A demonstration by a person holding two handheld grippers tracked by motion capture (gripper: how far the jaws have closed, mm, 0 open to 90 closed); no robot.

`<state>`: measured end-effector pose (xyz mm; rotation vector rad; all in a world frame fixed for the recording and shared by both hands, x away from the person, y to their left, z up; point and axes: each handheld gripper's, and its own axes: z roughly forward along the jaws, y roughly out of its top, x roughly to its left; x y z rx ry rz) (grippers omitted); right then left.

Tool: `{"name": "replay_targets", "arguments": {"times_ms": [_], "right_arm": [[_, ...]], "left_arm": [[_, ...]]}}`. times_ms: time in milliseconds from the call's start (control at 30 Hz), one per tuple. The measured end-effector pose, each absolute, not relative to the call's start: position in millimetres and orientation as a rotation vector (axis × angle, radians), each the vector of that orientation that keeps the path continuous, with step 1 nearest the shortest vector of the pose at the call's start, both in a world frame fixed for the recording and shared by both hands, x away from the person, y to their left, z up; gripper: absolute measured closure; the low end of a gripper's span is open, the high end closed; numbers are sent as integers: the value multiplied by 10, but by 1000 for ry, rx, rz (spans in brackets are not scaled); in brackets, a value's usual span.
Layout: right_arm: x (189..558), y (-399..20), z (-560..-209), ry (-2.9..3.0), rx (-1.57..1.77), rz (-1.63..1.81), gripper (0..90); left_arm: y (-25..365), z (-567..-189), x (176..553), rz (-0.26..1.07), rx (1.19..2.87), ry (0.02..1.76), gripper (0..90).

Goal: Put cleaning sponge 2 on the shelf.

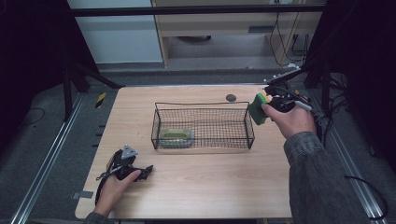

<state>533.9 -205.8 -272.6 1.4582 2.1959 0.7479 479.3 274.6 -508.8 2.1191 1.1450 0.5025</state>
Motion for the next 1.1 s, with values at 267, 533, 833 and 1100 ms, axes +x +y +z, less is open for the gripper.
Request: {"name": "replay_targets", "arguments": {"times_ms": [267,533,833,1100], "right_arm": [[5357,-1985,-2721,2202,1448,752,649],[5492,-1917,-2762,2176,1474,779,649],[5589,-1835,-2885,2181,1480,762,649],[5673,-1803,-3092,2193,1504,735,648]], "left_arm": [[2746,-5088,4794,502,2119,1145,0],[2747,-5089,4796,501,2119,1144,0],[2749,-5089,4798,501,2120,1142,0],[2749,-5088,4798,501,2120,1142,0]]}}
